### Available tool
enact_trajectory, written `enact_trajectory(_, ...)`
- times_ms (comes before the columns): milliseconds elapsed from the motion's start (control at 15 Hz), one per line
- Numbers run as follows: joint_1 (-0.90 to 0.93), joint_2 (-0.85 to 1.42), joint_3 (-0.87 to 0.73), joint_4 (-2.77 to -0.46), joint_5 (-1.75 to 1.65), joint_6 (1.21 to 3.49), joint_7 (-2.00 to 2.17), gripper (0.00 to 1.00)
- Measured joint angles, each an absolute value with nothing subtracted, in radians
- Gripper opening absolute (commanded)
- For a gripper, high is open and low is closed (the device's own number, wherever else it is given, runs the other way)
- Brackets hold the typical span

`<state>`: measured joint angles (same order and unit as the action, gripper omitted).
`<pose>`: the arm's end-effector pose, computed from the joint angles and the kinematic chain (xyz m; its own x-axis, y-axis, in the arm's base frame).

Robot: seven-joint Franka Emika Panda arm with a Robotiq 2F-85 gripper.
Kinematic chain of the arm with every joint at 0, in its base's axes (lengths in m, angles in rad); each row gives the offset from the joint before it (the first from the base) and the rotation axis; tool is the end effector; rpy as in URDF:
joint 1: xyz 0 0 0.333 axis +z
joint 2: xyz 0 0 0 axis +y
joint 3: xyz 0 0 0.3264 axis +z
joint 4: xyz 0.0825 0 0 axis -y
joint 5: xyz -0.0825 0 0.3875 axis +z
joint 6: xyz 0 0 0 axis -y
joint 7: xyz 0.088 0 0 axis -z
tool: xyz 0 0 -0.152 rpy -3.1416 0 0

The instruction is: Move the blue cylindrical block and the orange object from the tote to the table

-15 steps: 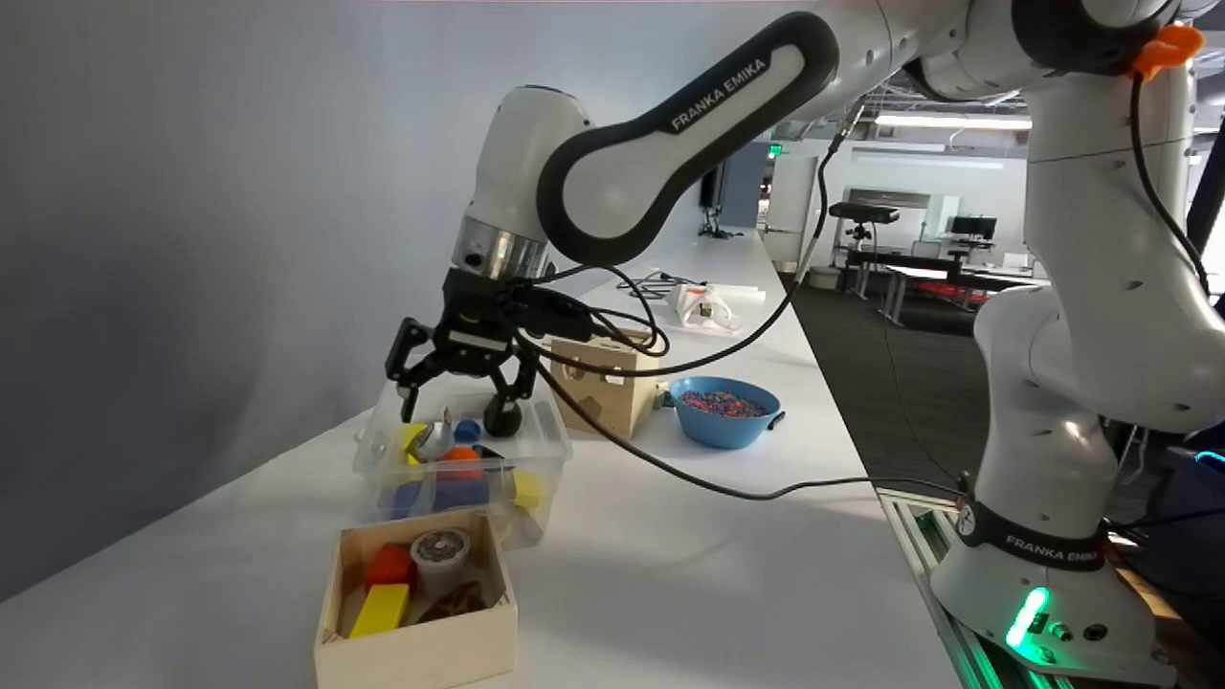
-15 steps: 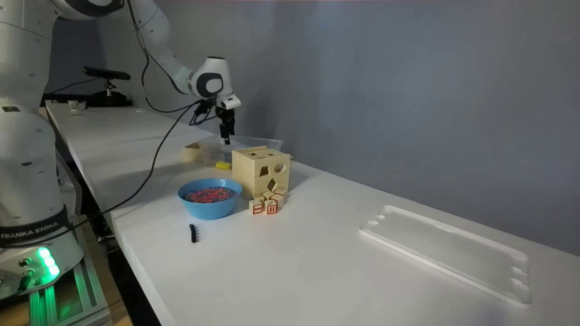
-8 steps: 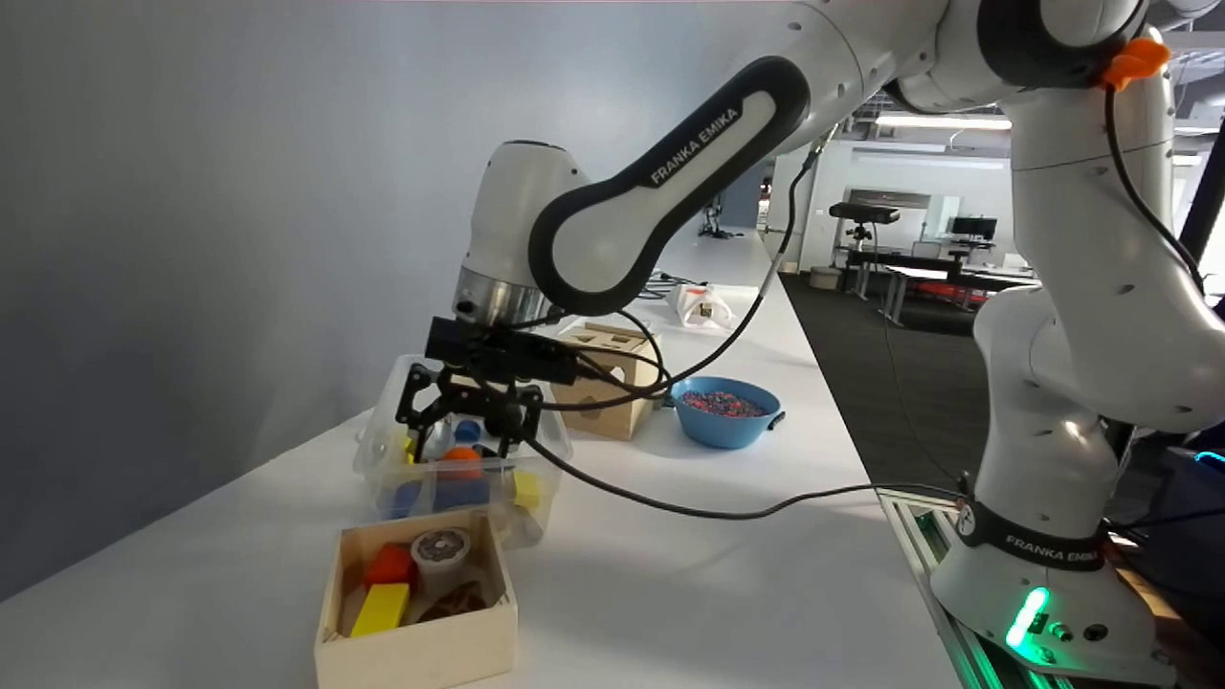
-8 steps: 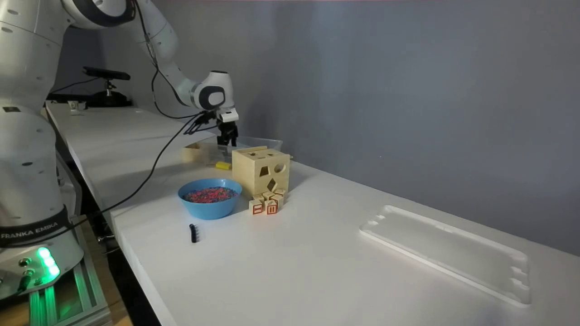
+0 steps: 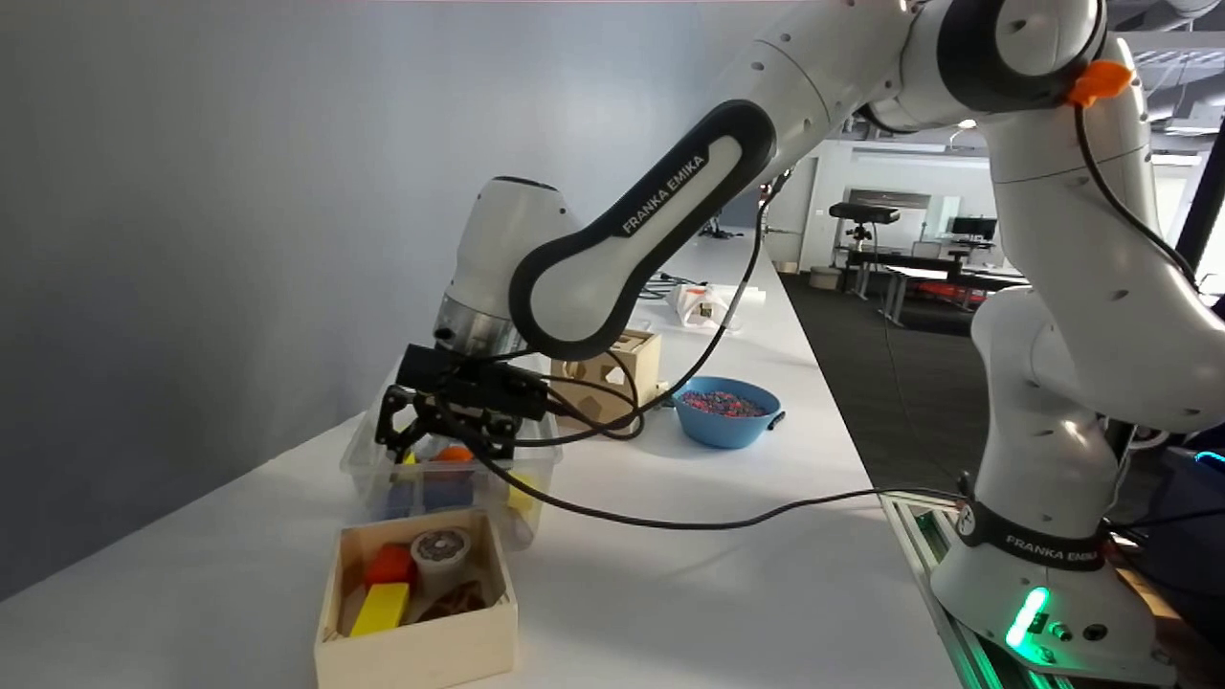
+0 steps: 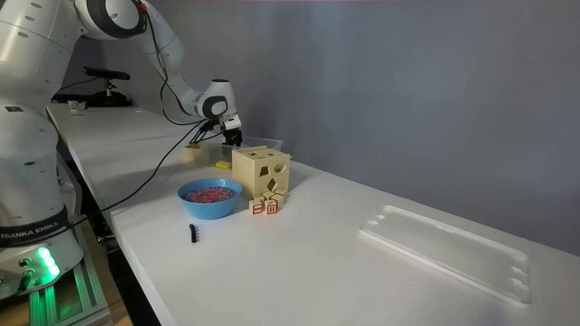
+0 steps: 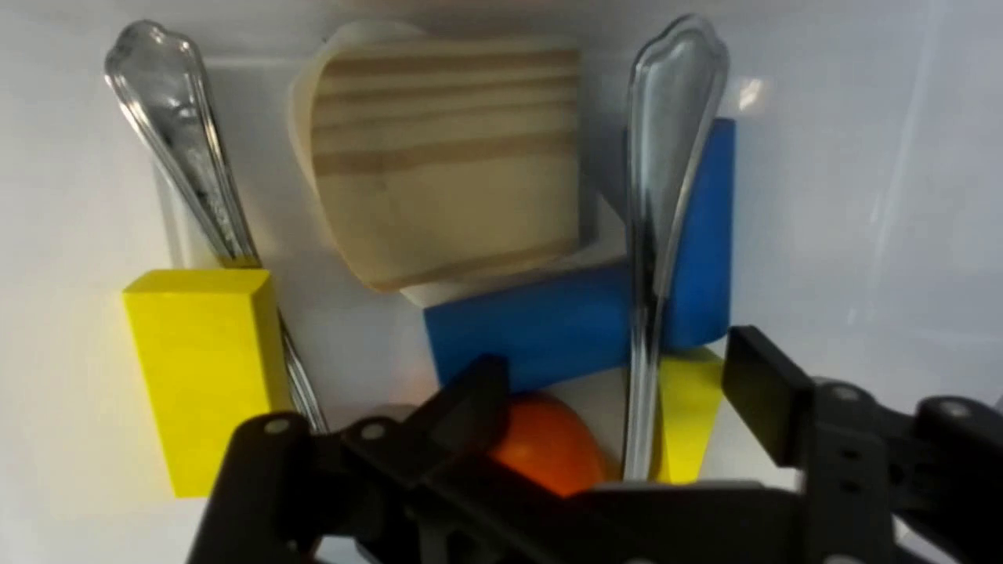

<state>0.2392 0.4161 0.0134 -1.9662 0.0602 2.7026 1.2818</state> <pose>0.6446 0.1651 0.2574 0.4631 -0.8852 0.0444 -0.8347 -0.4525 -0.3138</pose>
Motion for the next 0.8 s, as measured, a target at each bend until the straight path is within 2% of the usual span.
enact_trajectory(467,0.269,0.434,-0.01,-1.926,0.054,2.726,1.282,0.03)
enact_trajectory(800,0.277,0.433,-0.019,-1.926,0.054,2.755,1.282,0.01)
